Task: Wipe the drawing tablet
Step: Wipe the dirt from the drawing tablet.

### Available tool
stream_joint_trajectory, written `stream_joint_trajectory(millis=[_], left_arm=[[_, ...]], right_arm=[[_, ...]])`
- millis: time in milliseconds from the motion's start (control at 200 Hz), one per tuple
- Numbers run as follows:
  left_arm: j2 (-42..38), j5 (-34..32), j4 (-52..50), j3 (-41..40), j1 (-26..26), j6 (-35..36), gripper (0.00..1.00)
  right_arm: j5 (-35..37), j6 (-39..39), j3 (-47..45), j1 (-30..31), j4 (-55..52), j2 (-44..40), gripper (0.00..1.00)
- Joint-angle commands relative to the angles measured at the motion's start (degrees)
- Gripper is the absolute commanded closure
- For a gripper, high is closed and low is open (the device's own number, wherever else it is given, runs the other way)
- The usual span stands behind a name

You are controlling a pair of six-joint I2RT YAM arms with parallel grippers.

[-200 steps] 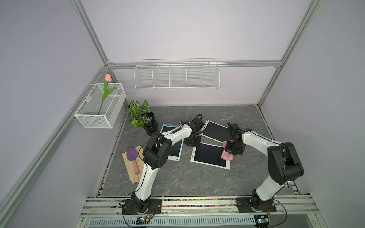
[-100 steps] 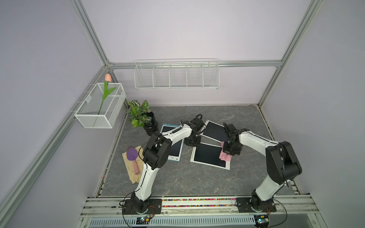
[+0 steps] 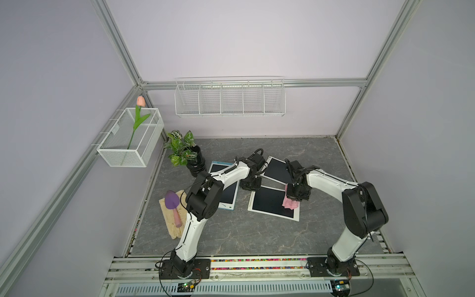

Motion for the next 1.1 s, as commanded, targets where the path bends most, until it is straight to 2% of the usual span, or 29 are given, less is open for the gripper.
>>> stream_joint_trajectory(millis=[0, 105, 295, 400, 505, 585, 725, 815, 925, 1040, 1095], left_arm=[[5.16, -0.52, -2.63, -2.84, -0.27, -0.15, 0.82], [5.1, -0.58, -2.58, -2.84, -0.23, 0.0, 0.82], [5.28, -0.61, -2.81, -2.57, -0.28, 0.0, 0.82], [5.4, -0.53, -2.86, -2.57, -0.25, 0.02, 0.82], [5.44, -0.59, -2.87, -2.48, -0.28, 0.02, 0.82], [5.54, -0.6, -2.83, -2.44, -0.24, 0.02, 0.82], [5.5, -0.67, -2.89, -2.73, -0.25, 0.1, 0.82], [5.52, -0.74, -2.72, -3.01, -0.23, 0.1, 0.82], [5.54, -0.8, -2.64, -3.1, -0.28, 0.03, 0.82], [5.49, -0.68, -2.66, -3.01, -0.27, -0.06, 0.82], [5.44, -0.74, -2.85, -2.93, -0.23, -0.07, 0.82]], right_arm=[[1.5, -1.48, -4.23, -5.33, -2.73, -3.23, 0.93], [1.89, -2.16, -4.02, -4.49, -3.26, -4.18, 0.93], [1.9, 2.84, 6.92, 8.43, -4.67, 4.6, 0.93], [2.98, 4.01, 12.69, 11.71, -6.99, 7.26, 0.93], [4.24, 3.83, 13.17, 11.25, -8.3, 6.66, 0.93], [3.9, 3.13, 9.74, 9.37, -7.89, 5.22, 0.93], [3.02, 1.05, -2.32, 0.9, -4.13, -1.84, 0.93], [3.39, -1.77, -4.8, -2.9, -3.99, -3.06, 0.93], [2.92, -1.98, -3.07, -2.06, -3.83, -1.35, 0.93], [2.68, -0.7, 3.4, 2.43, -4.75, 2.91, 0.94], [2.62, -0.75, 5.42, 2.49, -5.26, 4.66, 0.93]])
